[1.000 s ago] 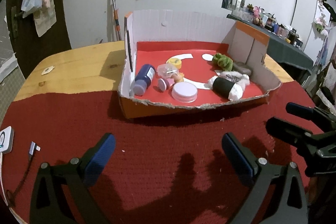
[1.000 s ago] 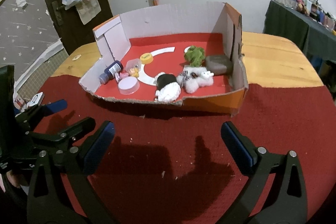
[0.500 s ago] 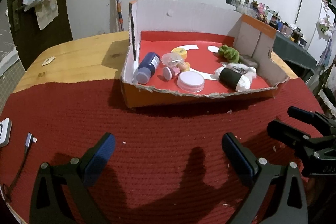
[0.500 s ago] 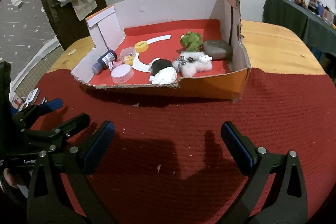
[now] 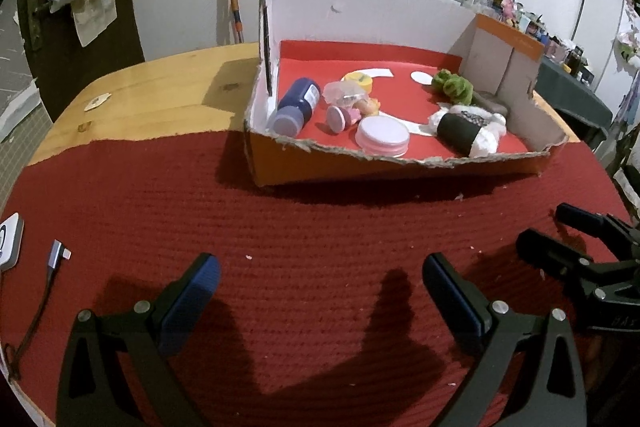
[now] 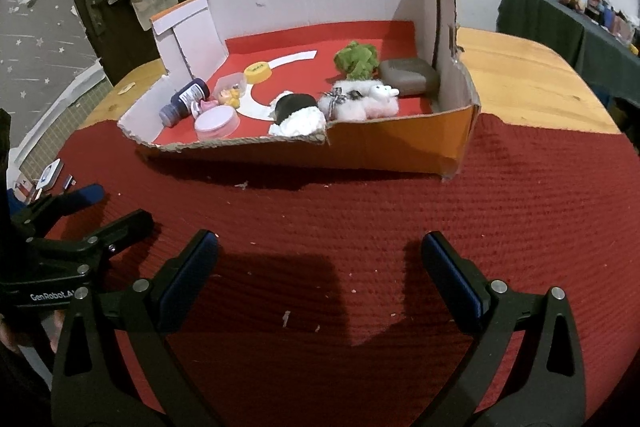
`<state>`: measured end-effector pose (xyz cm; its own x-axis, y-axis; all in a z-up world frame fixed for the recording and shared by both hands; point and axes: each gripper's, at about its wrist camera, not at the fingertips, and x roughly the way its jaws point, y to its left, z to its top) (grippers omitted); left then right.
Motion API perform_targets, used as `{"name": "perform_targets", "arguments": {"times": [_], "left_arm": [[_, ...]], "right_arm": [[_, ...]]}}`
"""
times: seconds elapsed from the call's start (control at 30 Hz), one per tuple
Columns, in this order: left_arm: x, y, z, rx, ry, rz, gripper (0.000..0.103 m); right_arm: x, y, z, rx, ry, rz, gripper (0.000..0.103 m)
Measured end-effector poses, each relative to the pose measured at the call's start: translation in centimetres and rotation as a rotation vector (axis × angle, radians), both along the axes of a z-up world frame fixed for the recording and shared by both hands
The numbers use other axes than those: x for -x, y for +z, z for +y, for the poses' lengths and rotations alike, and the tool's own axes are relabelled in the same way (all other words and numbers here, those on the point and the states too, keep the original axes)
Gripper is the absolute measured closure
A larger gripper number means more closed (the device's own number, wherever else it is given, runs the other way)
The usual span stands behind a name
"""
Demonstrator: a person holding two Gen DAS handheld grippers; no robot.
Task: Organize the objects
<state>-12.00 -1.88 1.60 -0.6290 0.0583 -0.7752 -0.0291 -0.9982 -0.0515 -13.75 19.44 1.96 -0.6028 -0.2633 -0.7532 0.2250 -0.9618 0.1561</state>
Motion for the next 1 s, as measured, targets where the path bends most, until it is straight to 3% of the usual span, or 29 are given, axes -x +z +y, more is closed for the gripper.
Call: {"name": "perform_targets", "arguments": {"times": [0.23, 1.0], "left_arm": [[0.33, -0.54, -0.1, -0.001, 0.001, -0.039, 0.0], [0.38, -0.99, 0.19, 0.026, -0.005, -0.059, 0.0]], "right_arm": [[0.13, -0.26, 0.05, 0.001, 0.001, -0.009, 0.0], [-0.09, -0.43, 0.29, 0.018, -0.03, -0.003, 0.0]]}}
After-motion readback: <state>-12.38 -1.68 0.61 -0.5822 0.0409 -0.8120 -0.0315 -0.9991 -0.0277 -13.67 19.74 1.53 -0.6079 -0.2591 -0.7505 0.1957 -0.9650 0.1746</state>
